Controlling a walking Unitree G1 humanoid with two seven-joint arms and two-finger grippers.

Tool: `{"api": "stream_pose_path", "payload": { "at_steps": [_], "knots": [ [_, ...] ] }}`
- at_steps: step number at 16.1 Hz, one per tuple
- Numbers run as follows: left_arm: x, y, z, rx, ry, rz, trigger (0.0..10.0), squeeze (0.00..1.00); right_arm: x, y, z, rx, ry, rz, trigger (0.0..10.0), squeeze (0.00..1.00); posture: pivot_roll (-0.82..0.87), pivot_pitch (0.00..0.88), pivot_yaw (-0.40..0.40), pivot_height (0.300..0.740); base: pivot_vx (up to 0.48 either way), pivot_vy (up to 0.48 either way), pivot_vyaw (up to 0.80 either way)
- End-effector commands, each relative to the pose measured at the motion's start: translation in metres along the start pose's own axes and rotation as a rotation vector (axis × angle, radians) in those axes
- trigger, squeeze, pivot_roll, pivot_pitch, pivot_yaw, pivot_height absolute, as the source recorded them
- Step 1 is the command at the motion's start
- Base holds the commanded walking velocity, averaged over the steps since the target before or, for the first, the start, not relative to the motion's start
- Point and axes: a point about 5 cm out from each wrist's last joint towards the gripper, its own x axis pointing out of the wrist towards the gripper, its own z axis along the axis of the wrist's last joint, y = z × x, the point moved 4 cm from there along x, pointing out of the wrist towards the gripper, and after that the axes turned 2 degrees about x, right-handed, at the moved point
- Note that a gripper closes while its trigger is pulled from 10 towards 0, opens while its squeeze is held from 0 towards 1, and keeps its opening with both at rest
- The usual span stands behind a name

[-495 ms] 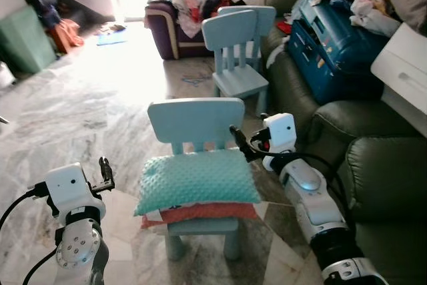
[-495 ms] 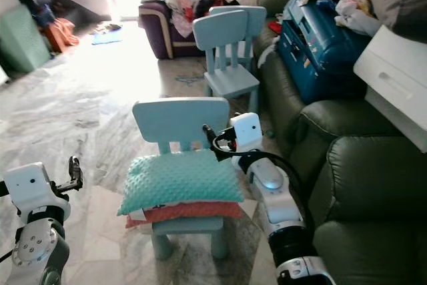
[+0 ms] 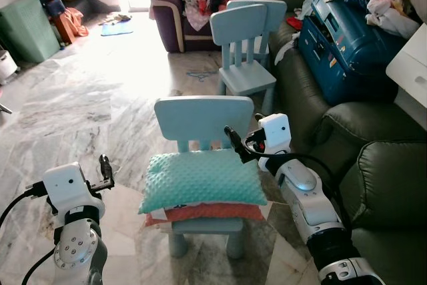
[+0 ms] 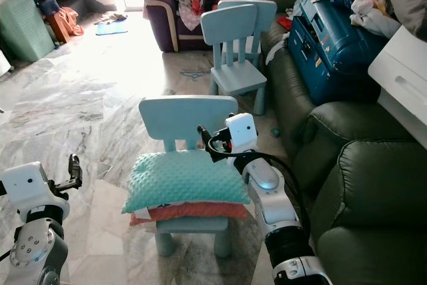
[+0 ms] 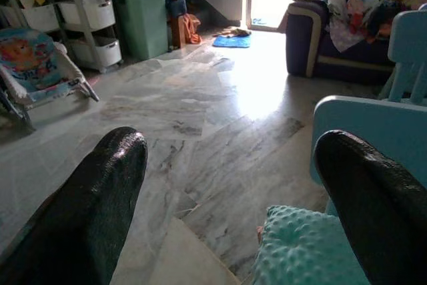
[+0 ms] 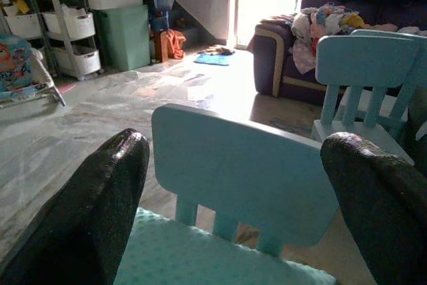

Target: Move the pillow to the sofa

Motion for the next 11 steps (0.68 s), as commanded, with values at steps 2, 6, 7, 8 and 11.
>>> {"api": "stream_pose_path", "payload": {
  "at_steps": [2,6,7,8,11],
  "knots": [
    [-0.001,0.0064,-0.0003,-0.004,0.001,0.005,10.0,0.0,0.002,0.001,0.0082,-0.014,-0.022,0.012,10.0,0.0,-0.11,0.035,0.036,0.74,0.433,0.0,0.0],
    [-0.0023,0.0045,-0.0031,-0.017,0.009,0.004,10.0,0.0,0.0014,0.0005,0.0082,-0.015,-0.021,0.013,10.0,0.0,-0.11,0.044,0.035,0.74,0.441,0.0,0.0],
    [-0.003,0.0048,-0.0042,-0.004,0.011,0.009,10.0,0.0,0.0007,0.0003,0.0077,-0.015,-0.019,0.014,10.0,0.0,-0.11,0.044,0.034,0.74,0.0,0.0,0.0],
    [-0.004,0.0027,-0.0039,0.019,0.005,-0.006,10.0,0.0,0.0,0.0003,0.0069,-0.015,-0.017,0.016,10.0,0.0,-0.11,0.044,0.035,0.74,0.0,0.0,0.0],
    [-0.0041,0.0018,-0.0047,0.013,0.009,-0.009,10.0,0.0,0.0001,0.0002,0.0076,-0.014,-0.018,0.016,10.0,0.0,-0.11,0.044,0.036,0.74,0.0,0.0,0.0]
  ]
}}
